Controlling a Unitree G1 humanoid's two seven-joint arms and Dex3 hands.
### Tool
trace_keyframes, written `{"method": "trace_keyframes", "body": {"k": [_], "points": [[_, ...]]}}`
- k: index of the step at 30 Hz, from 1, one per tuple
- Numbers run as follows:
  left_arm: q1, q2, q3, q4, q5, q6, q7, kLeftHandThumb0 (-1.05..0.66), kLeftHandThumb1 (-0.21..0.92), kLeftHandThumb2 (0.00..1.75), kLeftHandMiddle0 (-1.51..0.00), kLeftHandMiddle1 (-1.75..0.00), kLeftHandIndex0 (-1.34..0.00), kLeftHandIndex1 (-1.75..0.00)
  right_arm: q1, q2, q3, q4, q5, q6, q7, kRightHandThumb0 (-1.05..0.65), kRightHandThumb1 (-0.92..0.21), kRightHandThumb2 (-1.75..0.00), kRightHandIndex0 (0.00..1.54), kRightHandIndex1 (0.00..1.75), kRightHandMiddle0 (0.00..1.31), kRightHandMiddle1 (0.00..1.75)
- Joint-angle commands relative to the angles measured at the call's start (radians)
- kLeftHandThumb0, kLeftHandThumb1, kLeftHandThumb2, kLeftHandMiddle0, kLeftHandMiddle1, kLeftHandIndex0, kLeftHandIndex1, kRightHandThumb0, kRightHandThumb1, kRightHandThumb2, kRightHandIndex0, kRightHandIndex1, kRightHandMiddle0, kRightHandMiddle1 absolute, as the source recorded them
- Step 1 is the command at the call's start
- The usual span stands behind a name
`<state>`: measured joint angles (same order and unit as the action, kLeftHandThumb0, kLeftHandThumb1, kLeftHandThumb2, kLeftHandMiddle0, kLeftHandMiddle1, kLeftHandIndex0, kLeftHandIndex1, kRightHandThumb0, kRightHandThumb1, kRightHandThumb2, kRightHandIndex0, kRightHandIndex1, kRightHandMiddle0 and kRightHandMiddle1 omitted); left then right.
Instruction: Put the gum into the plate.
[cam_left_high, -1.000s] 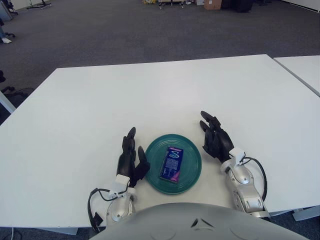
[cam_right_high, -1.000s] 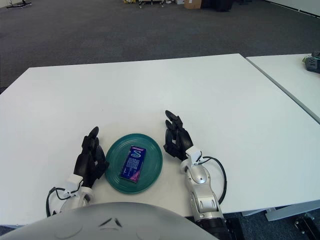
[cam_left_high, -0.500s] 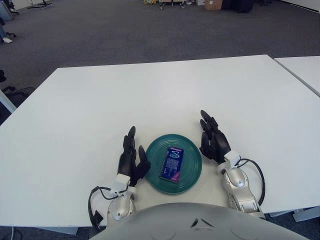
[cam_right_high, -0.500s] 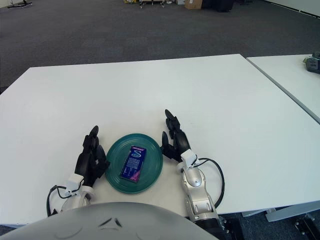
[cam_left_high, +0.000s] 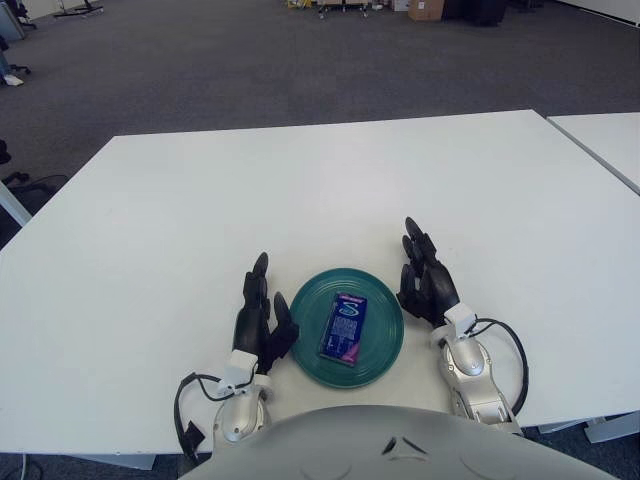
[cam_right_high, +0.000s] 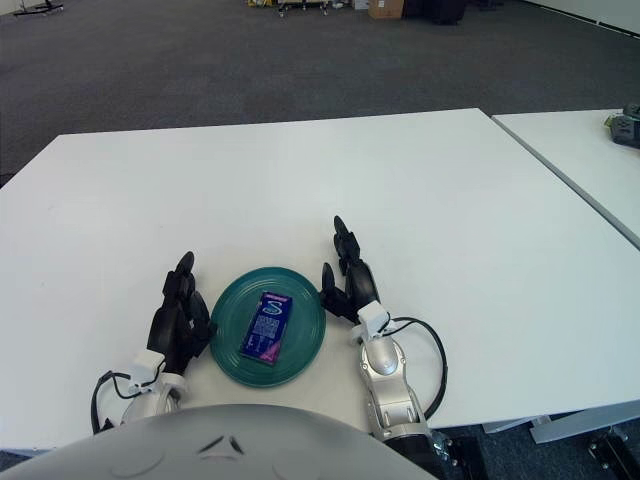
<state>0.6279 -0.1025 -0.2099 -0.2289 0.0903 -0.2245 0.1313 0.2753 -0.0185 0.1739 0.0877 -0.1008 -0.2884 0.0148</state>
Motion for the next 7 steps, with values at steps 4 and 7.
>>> {"method": "trace_keyframes", "body": {"k": [4, 7], "points": [[-0.008, 0.018, 0.008, 0.013, 0.0, -0.005, -0.013, -0.9, 0.92, 1.01, -0.1, -0.02, 0.0, -0.38, 0.087, 0.003, 0.022, 0.049, -0.012, 0.078, 0.004, -0.66, -0.92, -0.9, 0.0, 0.0, 0.0, 0.0], [-0.013, 0.021, 0.014, 0.022, 0.0, -0.016, -0.014, -0.91, 0.92, 1.01, -0.11, -0.02, 0.0, -0.4, 0.091, 0.006, 0.023, 0.039, -0.011, 0.088, 0.002, -0.66, -0.92, -0.9, 0.0, 0.0, 0.0, 0.0]]}}
